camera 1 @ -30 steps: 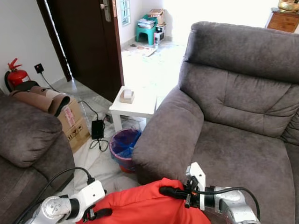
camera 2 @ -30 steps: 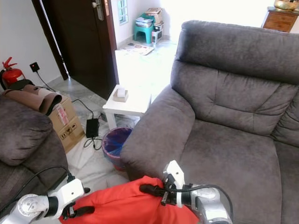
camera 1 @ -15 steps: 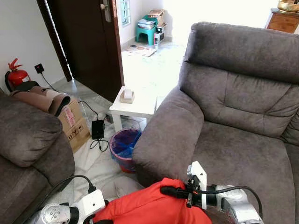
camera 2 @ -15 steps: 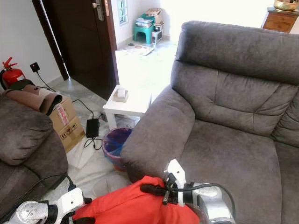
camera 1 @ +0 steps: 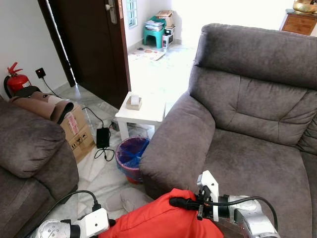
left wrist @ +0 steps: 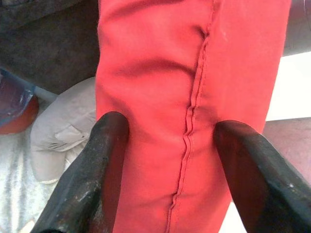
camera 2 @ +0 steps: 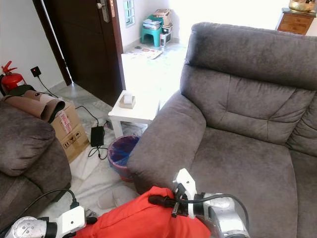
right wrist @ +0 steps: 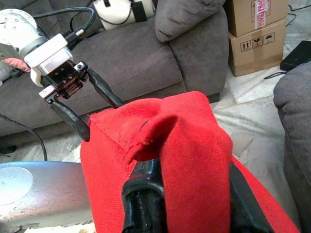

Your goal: Move the pillow to the sofa from floor

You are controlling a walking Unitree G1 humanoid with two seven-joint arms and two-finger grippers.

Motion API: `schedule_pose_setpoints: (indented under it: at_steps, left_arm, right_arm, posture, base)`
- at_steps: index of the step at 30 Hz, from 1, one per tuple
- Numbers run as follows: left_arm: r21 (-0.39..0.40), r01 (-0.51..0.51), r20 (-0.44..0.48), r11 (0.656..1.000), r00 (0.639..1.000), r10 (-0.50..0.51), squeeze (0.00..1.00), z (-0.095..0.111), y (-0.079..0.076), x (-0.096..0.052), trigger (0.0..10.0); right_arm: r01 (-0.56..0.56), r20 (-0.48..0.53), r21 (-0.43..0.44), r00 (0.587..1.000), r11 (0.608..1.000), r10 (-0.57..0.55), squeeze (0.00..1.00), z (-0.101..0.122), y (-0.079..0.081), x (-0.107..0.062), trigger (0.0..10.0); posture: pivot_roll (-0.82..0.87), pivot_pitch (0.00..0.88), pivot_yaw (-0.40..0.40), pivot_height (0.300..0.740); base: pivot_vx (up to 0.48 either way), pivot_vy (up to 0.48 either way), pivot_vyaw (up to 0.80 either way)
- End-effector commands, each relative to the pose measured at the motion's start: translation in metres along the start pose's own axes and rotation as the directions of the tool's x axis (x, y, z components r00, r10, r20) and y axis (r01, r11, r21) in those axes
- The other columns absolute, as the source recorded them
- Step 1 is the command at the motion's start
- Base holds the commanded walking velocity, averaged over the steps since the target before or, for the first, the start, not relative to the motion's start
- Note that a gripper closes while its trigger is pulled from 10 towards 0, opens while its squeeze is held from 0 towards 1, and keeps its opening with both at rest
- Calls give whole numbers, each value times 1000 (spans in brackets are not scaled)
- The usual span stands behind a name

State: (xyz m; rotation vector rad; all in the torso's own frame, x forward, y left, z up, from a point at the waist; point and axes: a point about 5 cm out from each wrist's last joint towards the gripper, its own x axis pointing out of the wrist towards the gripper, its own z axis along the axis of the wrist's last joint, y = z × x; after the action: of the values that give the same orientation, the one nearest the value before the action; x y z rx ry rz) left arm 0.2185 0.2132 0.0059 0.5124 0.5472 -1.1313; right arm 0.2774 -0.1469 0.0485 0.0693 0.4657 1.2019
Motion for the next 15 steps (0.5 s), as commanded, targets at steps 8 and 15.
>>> schedule_pose_setpoints:
  at_steps: [8,15]
  left_arm:
    - [6,-79,-95,997,992,80,1000,-18,-4,1,10000]
    - [22,-84,-129,996,988,86,1000,-22,-7,3,10000]
  right_arm:
    - [-11,105,-121,994,993,24,0,36,-2,4,10000]
    - [-2,107,-126,994,992,16,0,39,-4,1,10000]
  posture:
    - [112,0,-15,740]
    - [111,0,-18,740]
  base:
    - [0,0,0]
    - [0,0,0]
